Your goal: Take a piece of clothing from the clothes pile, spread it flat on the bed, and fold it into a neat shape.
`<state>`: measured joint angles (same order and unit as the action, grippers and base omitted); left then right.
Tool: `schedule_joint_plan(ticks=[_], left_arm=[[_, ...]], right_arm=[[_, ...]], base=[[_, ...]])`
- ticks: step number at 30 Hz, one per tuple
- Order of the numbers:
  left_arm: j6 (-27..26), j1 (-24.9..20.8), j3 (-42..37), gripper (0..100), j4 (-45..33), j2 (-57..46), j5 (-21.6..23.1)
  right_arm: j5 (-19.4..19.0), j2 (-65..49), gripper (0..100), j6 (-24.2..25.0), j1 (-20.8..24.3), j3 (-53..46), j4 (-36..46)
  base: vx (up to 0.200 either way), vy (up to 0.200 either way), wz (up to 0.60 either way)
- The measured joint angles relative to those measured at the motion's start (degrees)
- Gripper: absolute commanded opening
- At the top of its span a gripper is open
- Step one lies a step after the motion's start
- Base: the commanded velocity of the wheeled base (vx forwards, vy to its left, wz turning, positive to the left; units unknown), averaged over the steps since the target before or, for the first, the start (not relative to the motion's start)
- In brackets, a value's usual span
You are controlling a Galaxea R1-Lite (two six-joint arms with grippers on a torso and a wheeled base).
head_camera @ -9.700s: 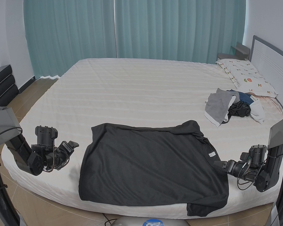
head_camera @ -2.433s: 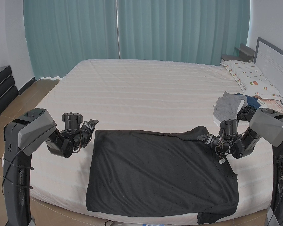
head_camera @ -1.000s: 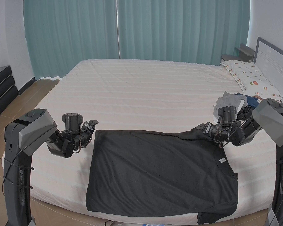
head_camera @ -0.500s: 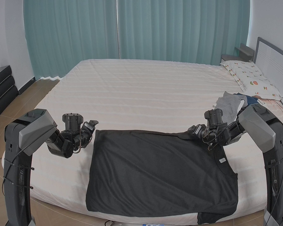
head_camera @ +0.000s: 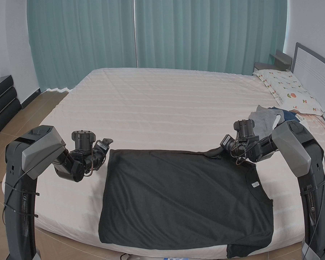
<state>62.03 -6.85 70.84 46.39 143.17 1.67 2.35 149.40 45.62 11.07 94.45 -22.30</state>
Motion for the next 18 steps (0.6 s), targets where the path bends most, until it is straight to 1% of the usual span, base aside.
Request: schedule_joint_plan(ticks=[7, 8, 11, 14, 18], left_arm=[[0.0, 0.0, 0.0, 100, 0.0, 0.0, 0.0], [0.0, 0.0, 0.0, 100, 0.0, 0.0, 0.0], [0.0, 0.0, 0.0, 100, 0.0, 0.1, 0.0], [0.0, 0.0, 0.0, 100, 0.0, 0.1, 0.0], [0.0, 0.0, 0.0, 100, 0.0, 0.2, -0.1]], right_arm=[[0.1, 1.4, 0, -0.4, -0.1, 4.4, -0.1], [0.2, 1.7, 100, -0.6, 0.0, 4.7, -0.1], [0.2, 2.7, 100, -1.8, 0.2, 6.0, -0.1], [0.6, 3.6, 100, -1.8, 0.4, 8.2, -0.1], [3.2, 5.0, 100, -1.3, 0.4, 12.1, -2.4]], base=[[0.0, 0.0, 0.0], [0.0, 0.0, 0.0], [0.0, 0.0, 0.0], [0.0, 0.0, 0.0], [0.0, 0.0, 0.0]])
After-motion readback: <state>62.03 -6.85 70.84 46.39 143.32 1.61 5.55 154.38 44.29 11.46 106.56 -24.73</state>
